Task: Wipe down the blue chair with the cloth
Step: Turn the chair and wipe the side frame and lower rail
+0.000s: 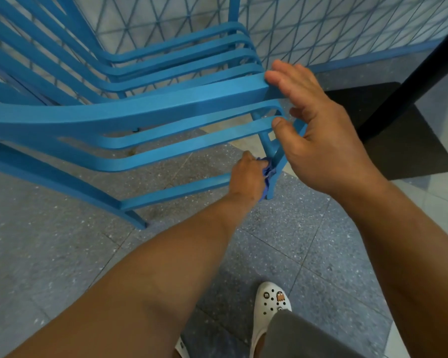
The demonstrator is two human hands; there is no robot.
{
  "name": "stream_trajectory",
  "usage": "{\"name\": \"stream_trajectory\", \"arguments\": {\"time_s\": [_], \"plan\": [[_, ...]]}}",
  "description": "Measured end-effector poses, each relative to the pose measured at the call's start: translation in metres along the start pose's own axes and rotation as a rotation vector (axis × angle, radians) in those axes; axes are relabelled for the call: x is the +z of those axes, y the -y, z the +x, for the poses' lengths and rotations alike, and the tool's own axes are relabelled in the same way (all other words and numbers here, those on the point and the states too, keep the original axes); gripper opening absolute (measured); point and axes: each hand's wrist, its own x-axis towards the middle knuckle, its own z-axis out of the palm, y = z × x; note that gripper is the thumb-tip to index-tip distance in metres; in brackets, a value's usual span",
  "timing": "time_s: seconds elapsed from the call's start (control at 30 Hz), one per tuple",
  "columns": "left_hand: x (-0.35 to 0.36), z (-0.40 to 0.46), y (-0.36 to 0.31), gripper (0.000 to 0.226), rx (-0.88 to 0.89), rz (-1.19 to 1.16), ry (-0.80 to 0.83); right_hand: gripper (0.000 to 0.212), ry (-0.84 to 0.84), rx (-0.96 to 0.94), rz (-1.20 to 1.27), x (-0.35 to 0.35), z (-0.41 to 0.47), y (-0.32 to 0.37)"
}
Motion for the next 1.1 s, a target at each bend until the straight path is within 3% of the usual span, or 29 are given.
{"name": "stream_trajectory", "arguments": {"time_s": [0.23, 0.33, 0.4, 0.5, 0.63, 0.73, 0.8, 0.93, 1.1], "plan": [[0.000, 0.004, 0.003, 0.024, 0.165, 0.322, 0.007, 0.059, 0.002, -0.007, -0.017, 0.000, 0.001, 0.001], [-0.013, 0.004, 0.014, 0.021, 0.121, 0.300, 0.060, 0.060, -0.003, -0.017, -0.037, -0.003, 0.001, 0.001], [-0.028, -0.001, 0.022, 0.004, 0.066, 0.214, 0.049, 0.059, -0.021, -0.029, -0.043, -0.002, 0.001, 0.000], [-0.053, -0.004, 0.046, 0.027, 0.002, 0.178, -0.046, 0.059, -0.095, -0.051, -0.079, 0.010, -0.002, -0.001], [-0.095, -0.018, 0.078, 0.014, 0.111, 0.456, -0.007, 0.061, -0.157, -0.078, -0.136, 0.021, -0.004, 0.000], [-0.118, -0.024, 0.091, 0.032, 0.184, 0.684, 0.006, 0.062, -0.170, -0.077, -0.190, 0.023, -0.006, 0.001], [-0.123, -0.029, 0.091, 0.027, 0.145, 0.655, -0.032, 0.062, -0.195, -0.083, -0.207, 0.027, -0.008, 0.002], [-0.131, -0.042, 0.069, 0.009, -0.056, 0.351, -0.083, 0.061, -0.246, -0.053, -0.176, 0.038, -0.021, 0.004], [-0.135, -0.074, 0.029, 0.008, -0.062, -0.032, -0.133, 0.039, -0.229, -0.087, -0.144, 0.030, -0.037, 0.010]]}}
